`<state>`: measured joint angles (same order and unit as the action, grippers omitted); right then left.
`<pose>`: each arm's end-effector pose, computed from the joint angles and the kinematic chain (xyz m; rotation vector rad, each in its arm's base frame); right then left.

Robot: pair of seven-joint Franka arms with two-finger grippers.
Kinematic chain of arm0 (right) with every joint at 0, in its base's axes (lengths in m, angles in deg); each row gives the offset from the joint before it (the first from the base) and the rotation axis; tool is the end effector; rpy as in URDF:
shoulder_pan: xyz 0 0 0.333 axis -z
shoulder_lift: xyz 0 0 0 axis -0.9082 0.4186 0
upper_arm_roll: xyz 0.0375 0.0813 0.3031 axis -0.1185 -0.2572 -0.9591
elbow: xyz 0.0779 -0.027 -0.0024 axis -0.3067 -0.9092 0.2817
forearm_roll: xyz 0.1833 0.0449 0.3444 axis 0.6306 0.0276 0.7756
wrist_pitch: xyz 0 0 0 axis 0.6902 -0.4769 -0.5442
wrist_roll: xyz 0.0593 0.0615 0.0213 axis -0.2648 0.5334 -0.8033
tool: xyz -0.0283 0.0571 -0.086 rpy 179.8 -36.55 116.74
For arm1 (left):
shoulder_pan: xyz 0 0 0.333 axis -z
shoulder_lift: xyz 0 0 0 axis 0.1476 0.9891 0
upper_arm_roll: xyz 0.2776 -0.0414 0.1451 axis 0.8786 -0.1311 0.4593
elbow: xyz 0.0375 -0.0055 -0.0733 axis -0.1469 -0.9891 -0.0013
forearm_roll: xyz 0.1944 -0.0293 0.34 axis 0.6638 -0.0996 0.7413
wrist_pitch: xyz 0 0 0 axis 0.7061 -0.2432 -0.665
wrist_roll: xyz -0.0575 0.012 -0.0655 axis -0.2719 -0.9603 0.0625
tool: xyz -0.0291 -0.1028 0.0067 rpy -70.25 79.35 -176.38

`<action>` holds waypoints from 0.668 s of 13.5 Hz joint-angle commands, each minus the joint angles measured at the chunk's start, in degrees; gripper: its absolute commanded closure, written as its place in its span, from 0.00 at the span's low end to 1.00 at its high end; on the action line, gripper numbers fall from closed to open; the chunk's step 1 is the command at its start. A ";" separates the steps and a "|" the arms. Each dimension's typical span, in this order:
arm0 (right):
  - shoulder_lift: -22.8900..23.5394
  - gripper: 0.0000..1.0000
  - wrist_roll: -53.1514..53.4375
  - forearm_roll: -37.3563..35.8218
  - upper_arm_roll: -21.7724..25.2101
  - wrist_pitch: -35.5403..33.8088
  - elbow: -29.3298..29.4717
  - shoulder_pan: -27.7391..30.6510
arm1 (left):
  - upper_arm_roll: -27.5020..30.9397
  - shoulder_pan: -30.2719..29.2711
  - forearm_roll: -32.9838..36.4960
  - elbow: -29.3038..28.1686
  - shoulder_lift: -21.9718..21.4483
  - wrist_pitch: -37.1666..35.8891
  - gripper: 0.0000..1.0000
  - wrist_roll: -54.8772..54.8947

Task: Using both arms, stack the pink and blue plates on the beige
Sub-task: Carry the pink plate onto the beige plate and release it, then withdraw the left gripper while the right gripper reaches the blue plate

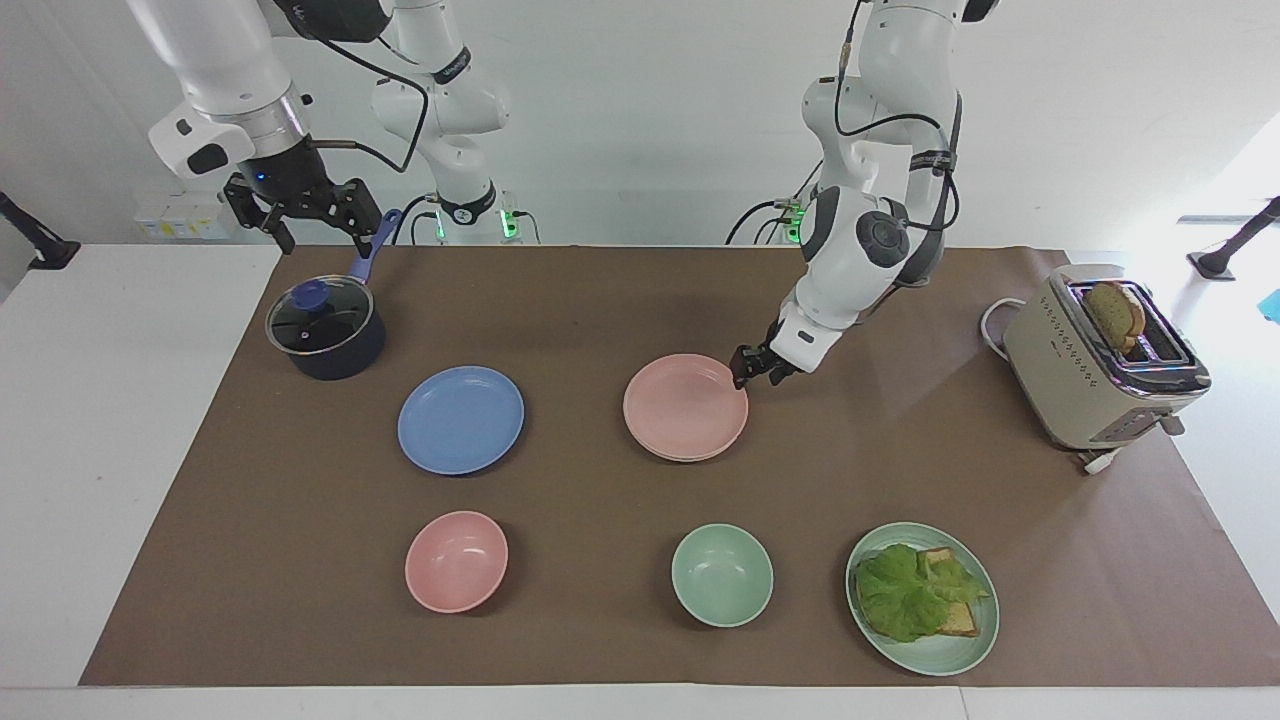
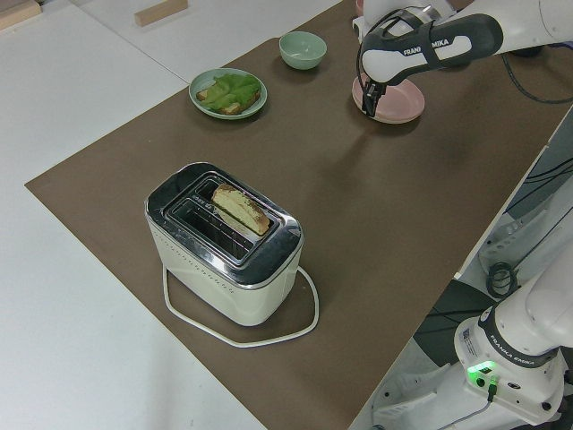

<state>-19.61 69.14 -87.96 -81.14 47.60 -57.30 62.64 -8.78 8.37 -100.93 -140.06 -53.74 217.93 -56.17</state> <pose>0.5314 -0.0082 0.6362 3.1092 -0.0893 -0.0457 0.5153 -0.2537 0.3558 2.8620 0.2756 -0.1326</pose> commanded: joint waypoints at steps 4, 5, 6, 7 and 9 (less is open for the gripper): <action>-0.44 0.00 -1.86 -0.48 -0.28 1.04 -0.47 0.33 | 1.75 -4.45 6.51 7.82 -3.81 -10.56 0.00 0.61; -1.05 0.00 -2.12 -0.14 -0.46 1.57 -1.86 0.50 | 1.93 -6.21 8.80 11.68 -3.91 -15.92 0.00 0.70; -1.58 0.00 -2.30 -0.04 -0.37 3.83 -3.53 0.51 | 1.93 -8.31 10.74 15.64 -3.91 -20.84 0.00 1.48; -1.58 0.00 -2.30 -0.04 -0.37 6.73 -5.98 0.51 | 1.93 -10.60 11.98 19.24 -3.91 -25.33 0.00 4.62; -1.41 0.00 -3.61 -0.04 -0.37 12.62 -11.95 0.59 | 2.02 -13.68 12.34 24.97 -3.91 -32.98 0.00 10.26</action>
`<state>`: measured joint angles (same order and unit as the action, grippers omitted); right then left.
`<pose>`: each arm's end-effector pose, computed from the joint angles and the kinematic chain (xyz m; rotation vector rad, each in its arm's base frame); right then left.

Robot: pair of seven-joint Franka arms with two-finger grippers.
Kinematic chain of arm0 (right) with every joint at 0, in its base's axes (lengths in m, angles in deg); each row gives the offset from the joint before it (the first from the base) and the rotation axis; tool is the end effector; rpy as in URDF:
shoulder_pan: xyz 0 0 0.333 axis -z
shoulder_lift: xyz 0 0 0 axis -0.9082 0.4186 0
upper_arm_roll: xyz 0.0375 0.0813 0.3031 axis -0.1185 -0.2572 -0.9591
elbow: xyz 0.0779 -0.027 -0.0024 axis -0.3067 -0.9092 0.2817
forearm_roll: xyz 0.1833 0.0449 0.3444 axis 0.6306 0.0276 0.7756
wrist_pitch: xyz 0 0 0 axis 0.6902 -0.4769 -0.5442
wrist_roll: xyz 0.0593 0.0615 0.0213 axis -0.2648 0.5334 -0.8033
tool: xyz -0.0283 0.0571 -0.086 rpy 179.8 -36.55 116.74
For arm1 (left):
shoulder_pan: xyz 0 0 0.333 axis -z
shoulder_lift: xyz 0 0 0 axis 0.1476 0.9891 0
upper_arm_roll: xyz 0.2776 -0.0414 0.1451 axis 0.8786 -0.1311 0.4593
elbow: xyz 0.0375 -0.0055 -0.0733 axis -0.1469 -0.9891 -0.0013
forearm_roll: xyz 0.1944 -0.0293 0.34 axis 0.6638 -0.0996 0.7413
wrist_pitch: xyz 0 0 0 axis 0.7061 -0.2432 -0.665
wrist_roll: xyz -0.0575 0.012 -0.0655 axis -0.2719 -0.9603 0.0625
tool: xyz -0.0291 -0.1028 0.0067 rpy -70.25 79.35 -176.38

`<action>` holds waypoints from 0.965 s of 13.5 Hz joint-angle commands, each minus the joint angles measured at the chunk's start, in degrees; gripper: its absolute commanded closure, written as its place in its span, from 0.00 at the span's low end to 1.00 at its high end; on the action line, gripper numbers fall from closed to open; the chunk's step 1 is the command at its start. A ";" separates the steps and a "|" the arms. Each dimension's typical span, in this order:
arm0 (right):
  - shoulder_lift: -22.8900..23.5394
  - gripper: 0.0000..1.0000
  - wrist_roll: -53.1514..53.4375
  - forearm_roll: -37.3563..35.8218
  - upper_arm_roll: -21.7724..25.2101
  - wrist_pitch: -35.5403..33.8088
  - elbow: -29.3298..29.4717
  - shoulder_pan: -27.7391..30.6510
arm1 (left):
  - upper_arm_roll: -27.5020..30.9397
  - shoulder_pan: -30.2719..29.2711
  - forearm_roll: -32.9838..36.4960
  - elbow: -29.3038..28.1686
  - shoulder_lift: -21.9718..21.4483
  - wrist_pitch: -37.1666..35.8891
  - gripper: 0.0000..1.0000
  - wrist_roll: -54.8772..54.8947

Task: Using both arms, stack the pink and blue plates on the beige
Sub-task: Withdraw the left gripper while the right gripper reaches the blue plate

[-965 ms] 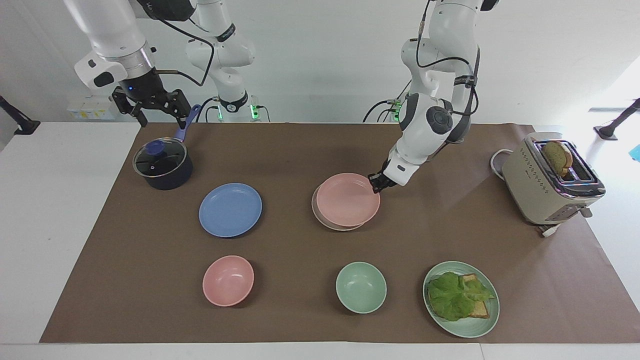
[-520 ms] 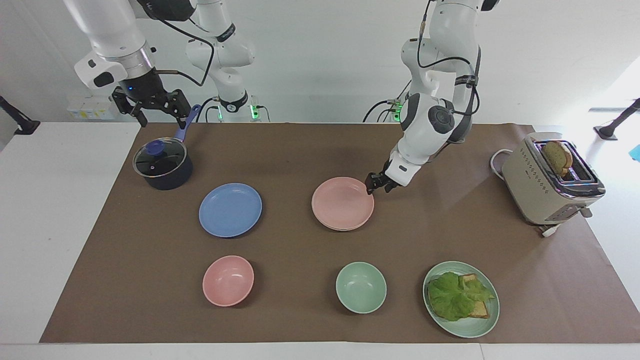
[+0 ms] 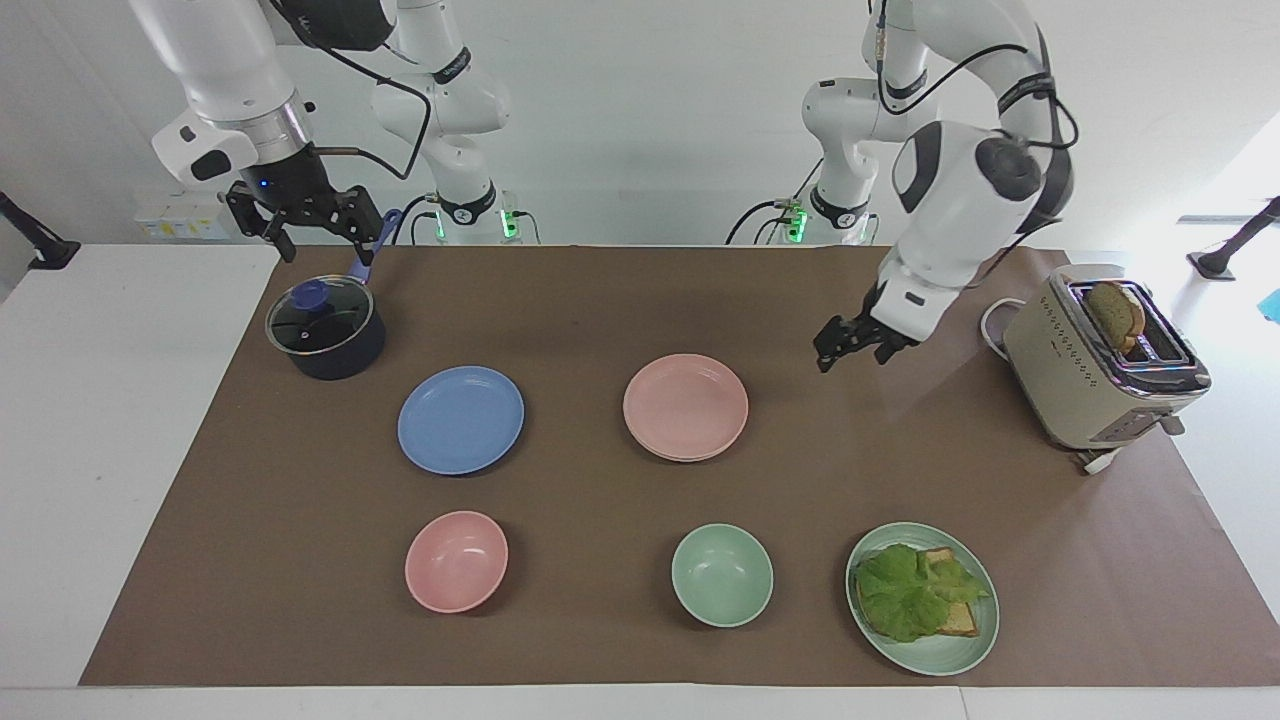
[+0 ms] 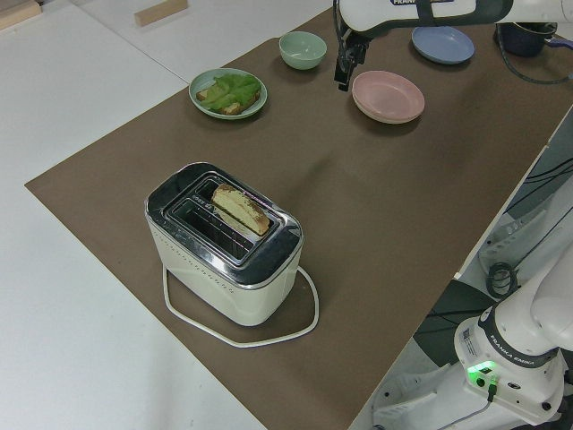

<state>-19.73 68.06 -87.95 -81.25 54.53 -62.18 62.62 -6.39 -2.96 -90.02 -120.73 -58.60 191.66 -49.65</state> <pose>0.5412 -0.0066 0.6076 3.1113 -0.0514 0.0128 0.5700 -0.1295 0.5209 2.9981 0.2100 -0.0651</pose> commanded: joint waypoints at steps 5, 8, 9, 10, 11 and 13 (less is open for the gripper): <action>7.04 0.00 -7.10 0.57 -0.25 25.02 -17.37 0.70 | 1.20 -5.18 8.98 11.55 -3.61 -17.55 0.00 14.98; 9.43 0.00 -8.95 0.92 -0.25 33.90 -23.34 0.96 | 2.35 -5.09 8.29 11.29 -5.73 -17.48 0.00 15.98; 9.61 0.00 -10.53 1.53 -0.25 36.37 -25.36 2.01 | 2.27 -5.09 8.29 11.38 -5.73 -17.30 0.00 15.97; 9.78 0.00 -12.37 3.19 -0.25 37.78 -26.60 2.37 | 2.26 -5.09 8.29 11.38 -5.82 -17.47 0.00 15.97; 10.31 0.00 -13.78 5.03 -0.25 38.32 -27.13 3.16 | 2.26 -5.18 8.29 11.38 -5.82 -17.47 0.00 15.88; 11.98 0.00 -15.98 7.93 -0.25 40.16 -28.10 4.22 | 2.26 -5.18 8.29 11.38 -5.82 -17.47 0.00 15.88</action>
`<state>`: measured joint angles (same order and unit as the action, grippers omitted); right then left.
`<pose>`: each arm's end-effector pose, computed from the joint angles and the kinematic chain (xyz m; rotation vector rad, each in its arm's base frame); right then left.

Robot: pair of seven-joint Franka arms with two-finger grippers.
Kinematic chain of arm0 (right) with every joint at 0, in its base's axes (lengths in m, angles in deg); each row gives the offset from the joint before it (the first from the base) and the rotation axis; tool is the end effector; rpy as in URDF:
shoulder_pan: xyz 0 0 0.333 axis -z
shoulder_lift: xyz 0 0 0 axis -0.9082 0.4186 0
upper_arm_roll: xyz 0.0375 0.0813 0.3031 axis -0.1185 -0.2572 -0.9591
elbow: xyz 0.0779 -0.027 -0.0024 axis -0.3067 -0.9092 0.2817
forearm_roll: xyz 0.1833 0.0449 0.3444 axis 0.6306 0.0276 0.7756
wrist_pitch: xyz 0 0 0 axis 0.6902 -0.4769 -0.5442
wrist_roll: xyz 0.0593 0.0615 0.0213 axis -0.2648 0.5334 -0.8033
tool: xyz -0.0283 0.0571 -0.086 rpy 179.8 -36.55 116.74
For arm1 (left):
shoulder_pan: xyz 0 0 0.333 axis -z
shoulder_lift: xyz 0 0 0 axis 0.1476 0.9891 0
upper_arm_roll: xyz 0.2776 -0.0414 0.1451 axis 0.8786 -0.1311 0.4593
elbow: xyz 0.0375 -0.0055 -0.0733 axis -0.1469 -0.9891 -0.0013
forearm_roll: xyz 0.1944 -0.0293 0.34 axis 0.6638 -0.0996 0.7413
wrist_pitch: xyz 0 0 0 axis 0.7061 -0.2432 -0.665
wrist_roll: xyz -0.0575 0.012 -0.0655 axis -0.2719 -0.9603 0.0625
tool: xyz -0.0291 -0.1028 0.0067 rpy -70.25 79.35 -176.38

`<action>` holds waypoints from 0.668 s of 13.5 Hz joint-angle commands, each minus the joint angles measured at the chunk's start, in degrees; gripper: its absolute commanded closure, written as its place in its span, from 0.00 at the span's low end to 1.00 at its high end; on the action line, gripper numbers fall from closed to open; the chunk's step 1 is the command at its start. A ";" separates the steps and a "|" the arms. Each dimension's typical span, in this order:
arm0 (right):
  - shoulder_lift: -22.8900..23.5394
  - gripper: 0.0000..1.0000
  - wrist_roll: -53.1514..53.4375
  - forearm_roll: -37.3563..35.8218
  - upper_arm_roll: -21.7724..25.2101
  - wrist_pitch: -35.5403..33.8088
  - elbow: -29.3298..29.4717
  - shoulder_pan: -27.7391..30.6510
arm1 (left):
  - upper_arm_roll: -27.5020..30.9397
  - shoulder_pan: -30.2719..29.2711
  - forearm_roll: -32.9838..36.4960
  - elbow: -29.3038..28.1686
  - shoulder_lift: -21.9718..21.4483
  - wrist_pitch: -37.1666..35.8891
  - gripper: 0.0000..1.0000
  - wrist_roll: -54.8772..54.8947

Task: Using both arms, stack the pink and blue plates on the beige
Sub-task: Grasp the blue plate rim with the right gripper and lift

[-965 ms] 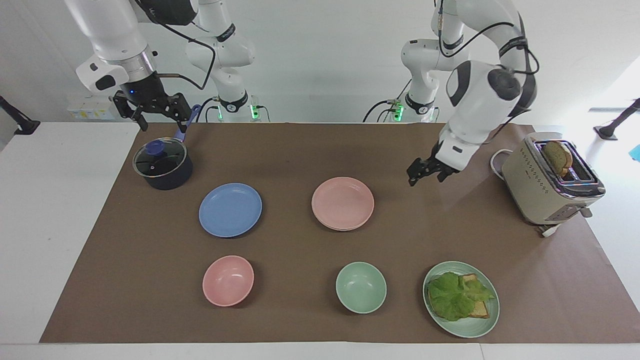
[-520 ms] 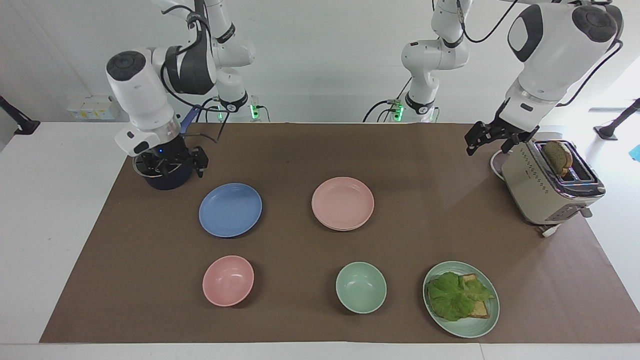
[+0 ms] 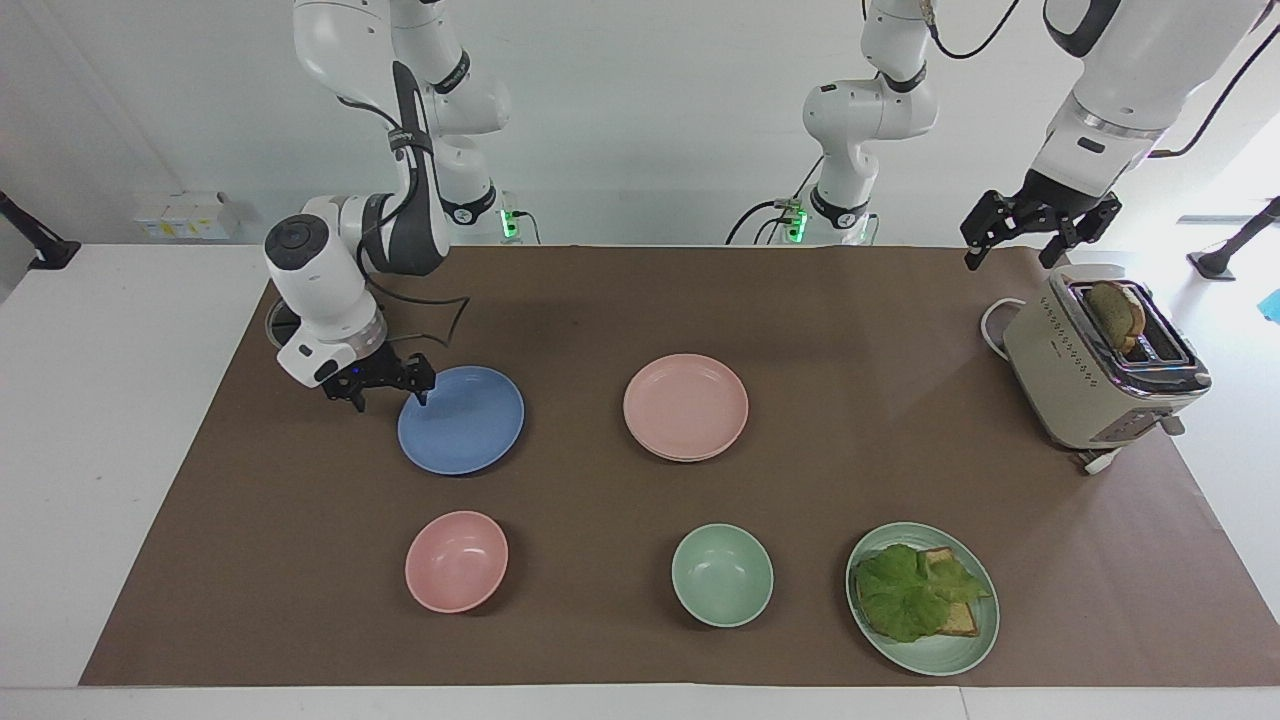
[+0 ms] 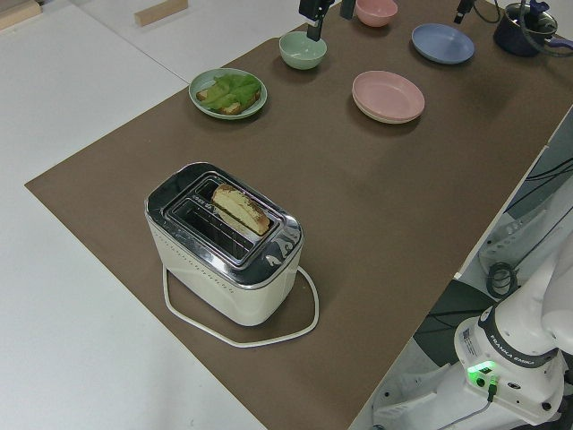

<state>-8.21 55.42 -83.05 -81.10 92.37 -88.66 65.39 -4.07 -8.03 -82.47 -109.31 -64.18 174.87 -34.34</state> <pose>0.5579 -0.0295 0.3364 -3.1067 -0.1560 -0.0144 0.5396 -0.0433 0.6442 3.1366 -0.0512 -0.0063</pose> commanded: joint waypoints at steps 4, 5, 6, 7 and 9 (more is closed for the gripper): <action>2.05 0.00 -4.14 5.77 -0.40 3.47 -2.86 1.62 | -0.06 -0.10 0.74 -0.04 -0.24 -0.69 0.00 0.57; 2.31 0.05 -4.14 5.77 -0.40 3.47 -3.04 1.71 | -0.06 -0.10 0.74 -0.04 -0.24 -0.69 0.00 0.57; 2.40 0.17 -4.14 5.77 -0.40 3.47 -3.21 1.62 | -0.06 -0.10 0.74 -0.04 -0.24 -0.69 0.00 0.57; 2.40 0.31 -4.14 5.77 -0.40 3.47 -3.39 1.62 | -0.06 -0.10 0.74 -0.04 -0.24 -0.69 0.00 0.57; 2.40 0.75 -3.97 5.77 -0.40 3.47 -3.48 1.71 | -0.06 -0.10 0.74 -0.04 -0.24 -0.69 0.00 0.57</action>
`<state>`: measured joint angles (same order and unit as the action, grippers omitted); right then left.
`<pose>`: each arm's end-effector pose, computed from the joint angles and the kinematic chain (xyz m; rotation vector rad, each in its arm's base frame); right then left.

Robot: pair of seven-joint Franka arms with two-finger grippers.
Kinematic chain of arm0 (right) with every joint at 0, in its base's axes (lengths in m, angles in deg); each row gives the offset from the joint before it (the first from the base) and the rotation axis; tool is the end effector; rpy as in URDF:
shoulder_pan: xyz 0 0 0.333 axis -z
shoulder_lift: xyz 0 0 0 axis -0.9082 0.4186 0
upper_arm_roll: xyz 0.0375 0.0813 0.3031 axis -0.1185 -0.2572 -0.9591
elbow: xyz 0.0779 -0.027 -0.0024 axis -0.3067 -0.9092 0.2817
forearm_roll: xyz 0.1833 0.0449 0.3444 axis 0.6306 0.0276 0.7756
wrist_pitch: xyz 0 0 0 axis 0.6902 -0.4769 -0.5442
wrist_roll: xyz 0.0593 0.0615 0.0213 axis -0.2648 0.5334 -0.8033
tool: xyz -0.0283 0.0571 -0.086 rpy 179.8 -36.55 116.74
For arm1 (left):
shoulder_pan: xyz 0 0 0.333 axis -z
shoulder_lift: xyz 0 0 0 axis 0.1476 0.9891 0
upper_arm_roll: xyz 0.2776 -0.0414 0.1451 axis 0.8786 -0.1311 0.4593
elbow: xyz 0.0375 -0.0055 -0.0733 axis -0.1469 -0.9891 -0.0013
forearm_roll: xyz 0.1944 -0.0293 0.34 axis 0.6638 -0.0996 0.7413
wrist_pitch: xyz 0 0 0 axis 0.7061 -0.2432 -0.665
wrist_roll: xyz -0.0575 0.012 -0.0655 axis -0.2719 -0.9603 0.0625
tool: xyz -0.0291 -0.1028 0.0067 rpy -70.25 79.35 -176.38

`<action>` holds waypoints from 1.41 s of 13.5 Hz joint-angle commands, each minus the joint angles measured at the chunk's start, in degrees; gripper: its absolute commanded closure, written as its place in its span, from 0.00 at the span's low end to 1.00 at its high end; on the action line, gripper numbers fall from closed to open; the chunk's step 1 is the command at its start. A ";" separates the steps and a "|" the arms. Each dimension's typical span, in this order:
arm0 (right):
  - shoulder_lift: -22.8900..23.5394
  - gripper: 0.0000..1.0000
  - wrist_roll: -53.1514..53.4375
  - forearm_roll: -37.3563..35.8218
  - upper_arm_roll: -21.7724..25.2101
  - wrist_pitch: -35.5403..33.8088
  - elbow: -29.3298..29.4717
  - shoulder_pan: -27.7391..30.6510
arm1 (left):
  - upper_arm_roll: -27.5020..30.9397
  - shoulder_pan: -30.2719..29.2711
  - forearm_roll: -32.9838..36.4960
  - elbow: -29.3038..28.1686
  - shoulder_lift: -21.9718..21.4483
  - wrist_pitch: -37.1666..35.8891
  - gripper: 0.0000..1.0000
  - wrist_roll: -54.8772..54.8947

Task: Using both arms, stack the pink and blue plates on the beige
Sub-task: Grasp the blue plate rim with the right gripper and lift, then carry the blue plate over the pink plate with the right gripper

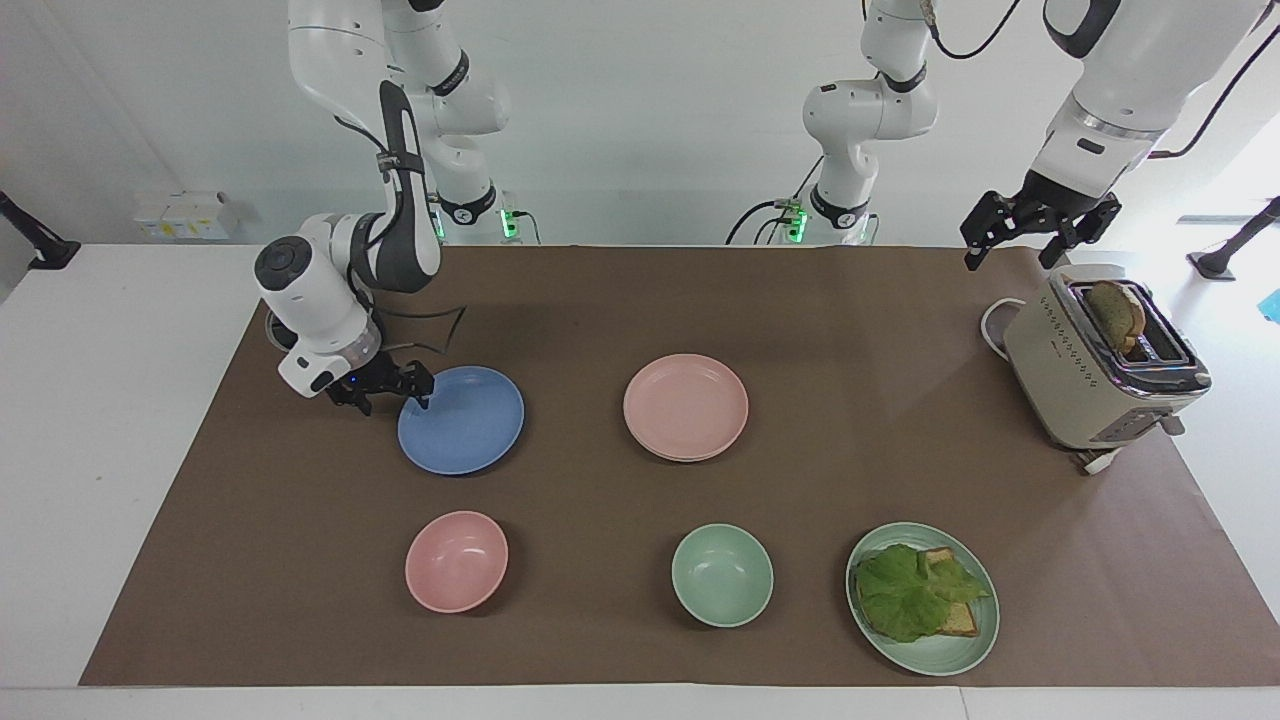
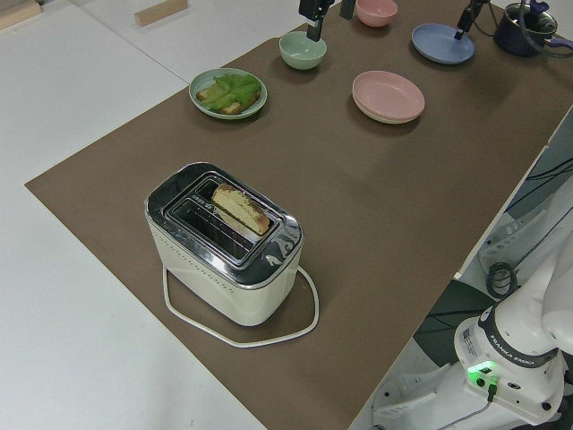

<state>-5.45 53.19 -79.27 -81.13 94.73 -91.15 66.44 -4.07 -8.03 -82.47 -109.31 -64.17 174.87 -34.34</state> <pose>0.5473 -0.0382 0.2951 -3.0598 -0.1105 0.0506 0.5397 -0.0433 0.6441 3.1366 -0.0512 -0.0066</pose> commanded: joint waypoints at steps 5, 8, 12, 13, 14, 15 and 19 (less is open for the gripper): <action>-0.36 1.00 -0.33 1.99 -0.38 -0.47 0.15 0.66 | -0.06 -0.10 0.74 -0.04 -0.24 -0.68 0.00 0.57; -2.99 1.00 -0.16 1.99 -0.38 -8.35 4.44 0.48 | -0.06 -0.10 0.74 -0.04 -0.24 -0.68 0.00 0.57; -7.56 1.00 -0.07 1.91 -0.47 -18.47 10.25 -0.22 | -0.06 -0.10 0.74 -0.04 -0.24 -0.68 0.00 0.57; -8.79 1.00 -0.07 1.91 -0.47 -20.67 11.48 -0.22 | -0.06 -0.10 0.74 -0.04 -0.24 -0.68 0.00 0.57; -9.76 1.00 -0.07 1.91 -0.47 -22.87 12.88 -0.22 | -0.06 -0.10 0.74 -0.04 -0.24 -0.68 0.00 0.57; -10.20 1.00 0.02 1.91 -0.64 -24.80 14.29 -0.22 | -0.06 -0.10 0.74 -0.04 -0.24 -0.68 0.00 0.57; -11.43 1.00 7.12 1.91 -1.96 -29.04 17.81 -2.32 | -0.06 -0.10 0.74 -0.04 -0.24 -0.68 0.00 0.57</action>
<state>-16.69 56.44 -78.16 -82.31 67.41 -74.90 65.44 -4.07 -8.03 -82.47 -109.31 -64.17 174.87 -34.34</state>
